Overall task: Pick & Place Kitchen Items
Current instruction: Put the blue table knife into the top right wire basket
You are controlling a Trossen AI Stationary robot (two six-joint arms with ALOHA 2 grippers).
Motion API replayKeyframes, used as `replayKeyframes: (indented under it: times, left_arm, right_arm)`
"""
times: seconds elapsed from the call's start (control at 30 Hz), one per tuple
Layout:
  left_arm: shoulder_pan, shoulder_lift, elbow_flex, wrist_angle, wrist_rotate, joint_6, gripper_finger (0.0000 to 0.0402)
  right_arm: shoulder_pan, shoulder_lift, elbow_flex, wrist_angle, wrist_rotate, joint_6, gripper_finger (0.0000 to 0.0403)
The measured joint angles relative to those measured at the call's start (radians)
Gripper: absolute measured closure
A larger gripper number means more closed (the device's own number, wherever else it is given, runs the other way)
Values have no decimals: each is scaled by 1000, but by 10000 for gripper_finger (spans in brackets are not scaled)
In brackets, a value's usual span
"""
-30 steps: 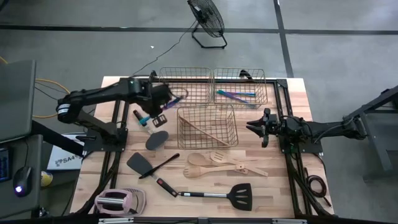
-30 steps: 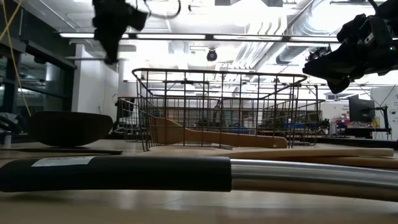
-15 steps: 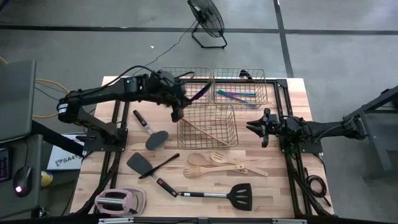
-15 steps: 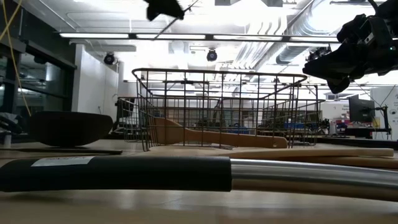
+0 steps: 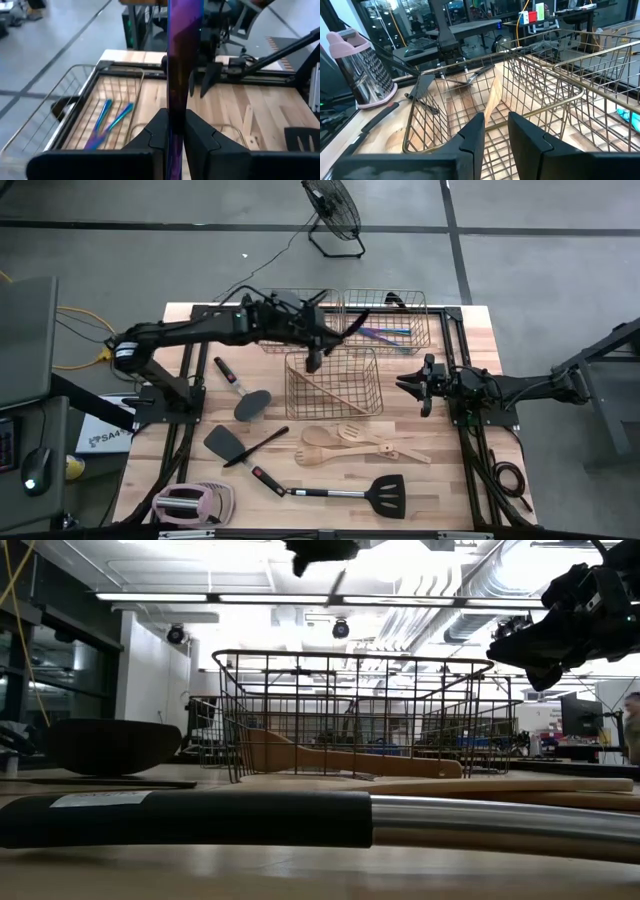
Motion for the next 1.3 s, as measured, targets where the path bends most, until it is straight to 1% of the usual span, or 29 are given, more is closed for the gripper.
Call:
replayKeyframes:
  times: [0.13,0.3,0.4,0.47,0.53,0.6,0.77,0.83,0.9,1.07,1.17,1.3]
  left_arm:
    - [0,54,0,126,17,12,370]
    - [1,122,0,231,23,66,370]
    - [1,169,0,310,49,94,370]
    - [8,203,0,365,85,94,371]
    - [14,233,0,398,125,71,371]
    - [13,259,-1,422,136,45,371]
    - [13,296,-2,496,180,18,371]
    - [13,298,-2,522,210,-5,371]
    - [13,298,-2,540,232,-11,371]
    - [12,298,-2,566,255,-13,371]
    - [12,298,-2,574,256,-12,371]
    - [12,299,-2,572,258,-12,371]
  right_arm:
    - [0,0,0,0,0,0,325]
    - [0,0,0,4,0,0,325]
    - [0,0,0,23,0,1,325]
    - [0,0,0,42,-1,33,325]
    - [0,1,0,65,-4,104,325]
    - [0,0,0,92,3,164,325]
    - [0,8,0,123,26,204,325]
    - [0,26,0,142,55,172,325]
    - [0,55,0,198,74,120,325]
    - [0,168,0,407,67,-71,319]
    - [1,246,7,491,47,-163,294]
    - [-3,358,49,570,53,-204,233]
